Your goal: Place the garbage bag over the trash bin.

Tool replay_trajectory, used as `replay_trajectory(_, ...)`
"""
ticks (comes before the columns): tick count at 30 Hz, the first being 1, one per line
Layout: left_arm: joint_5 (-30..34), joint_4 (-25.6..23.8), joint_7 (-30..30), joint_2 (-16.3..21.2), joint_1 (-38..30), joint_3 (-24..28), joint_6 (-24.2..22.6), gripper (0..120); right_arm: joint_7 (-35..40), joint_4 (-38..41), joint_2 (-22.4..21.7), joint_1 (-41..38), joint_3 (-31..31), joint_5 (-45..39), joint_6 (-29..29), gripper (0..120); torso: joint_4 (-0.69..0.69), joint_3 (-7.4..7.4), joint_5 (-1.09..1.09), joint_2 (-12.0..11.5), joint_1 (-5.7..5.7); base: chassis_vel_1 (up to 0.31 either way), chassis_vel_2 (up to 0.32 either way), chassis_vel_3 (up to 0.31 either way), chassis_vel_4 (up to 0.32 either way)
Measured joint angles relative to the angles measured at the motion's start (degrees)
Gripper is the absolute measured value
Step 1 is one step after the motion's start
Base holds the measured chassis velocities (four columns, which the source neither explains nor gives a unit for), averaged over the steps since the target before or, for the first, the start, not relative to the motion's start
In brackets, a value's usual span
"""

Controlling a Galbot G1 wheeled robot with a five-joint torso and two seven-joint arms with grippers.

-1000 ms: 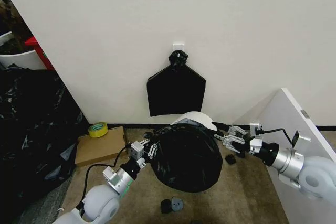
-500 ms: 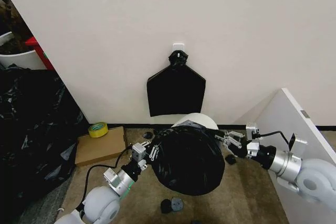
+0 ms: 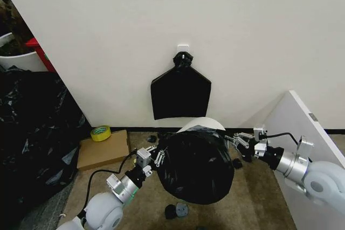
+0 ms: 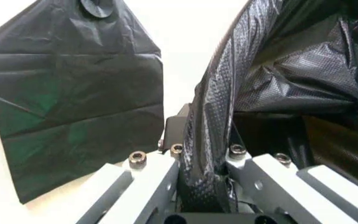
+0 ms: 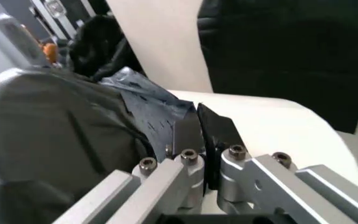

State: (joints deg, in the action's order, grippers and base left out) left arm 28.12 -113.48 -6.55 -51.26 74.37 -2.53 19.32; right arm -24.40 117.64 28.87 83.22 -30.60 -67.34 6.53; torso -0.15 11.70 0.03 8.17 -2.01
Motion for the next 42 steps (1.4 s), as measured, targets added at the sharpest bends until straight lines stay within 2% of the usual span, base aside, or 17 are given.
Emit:
replay_trajectory(11,-0.74,-0.30,-1.19,0.01,-0.14,0.78,0.54,1,4.91,-2.28,0.47,-3.04,2.25,4.55,1.47,0,0.00,0.00,0.00,0.00,0.00,0.000,0.000,0.000,0.000)
replay_trajectory(20,-0.63,-0.18,-1.07,-0.26,-0.15,0.98,0.71,1,4.87,-2.50,1.16,-2.25,1.83,6.28,1.11,0,0.00,0.00,0.00,0.00,0.00,0.000,0.000,0.000,0.000)
replay_trajectory(24,-0.17,0.09,-0.53,-0.39,-0.15,0.69,0.37,1,2.58,-2.60,1.20,-1.19,0.40,5.80,-0.27,16,0.00,0.00,0.00,0.00,0.00,0.000,0.000,0.000,0.000)
replay_trajectory(28,0.49,0.26,-0.09,-0.41,-0.17,0.43,-0.09,1,1.23,-2.65,1.19,-0.72,-0.31,5.24,-1.15,27,0.00,0.00,0.00,0.00,0.00,0.000,0.000,0.000,0.000)
replay_trajectory(33,1.78,0.77,1.07,-0.60,-0.49,0.17,-1.58,1,2.07,-2.61,1.72,-0.67,-1.95,2.45,-1.33,50,0.00,0.00,0.00,0.00,0.00,0.000,0.000,0.000,0.000)
replay_trajectory(35,2.11,0.78,1.42,-0.68,-0.51,0.16,-1.99,1,2.15,-2.60,1.80,-0.63,-2.24,2.28,-1.33,54,0.00,0.00,0.00,0.00,0.00,0.000,0.000,0.000,0.000)
replay_trajectory(37,3.18,0.75,3.10,-0.98,-0.56,0.14,-3.57,1,2.84,-2.15,2.21,-0.39,-3.13,1.65,-1.36,62,0.00,0.00,0.00,0.00,0.00,0.000,0.000,0.000,0.000)
replay_trajectory(40,6.57,-0.45,8.53,-2.05,-0.36,-0.07,-8.46,1,5.56,0.66,3.29,-0.16,-3.76,1.42,-1.52,76,0.00,0.00,-0.02,0.00,0.00,0.000,0.000,0.000,0.000)
replay_trajectory(42,8.01,-1.03,10.47,-2.60,-0.35,-0.17,-10.16,1,7.15,2.08,3.81,-0.06,-3.76,1.87,-1.47,79,0.01,0.00,-0.01,0.00,0.00,0.000,0.000,0.000,0.000)
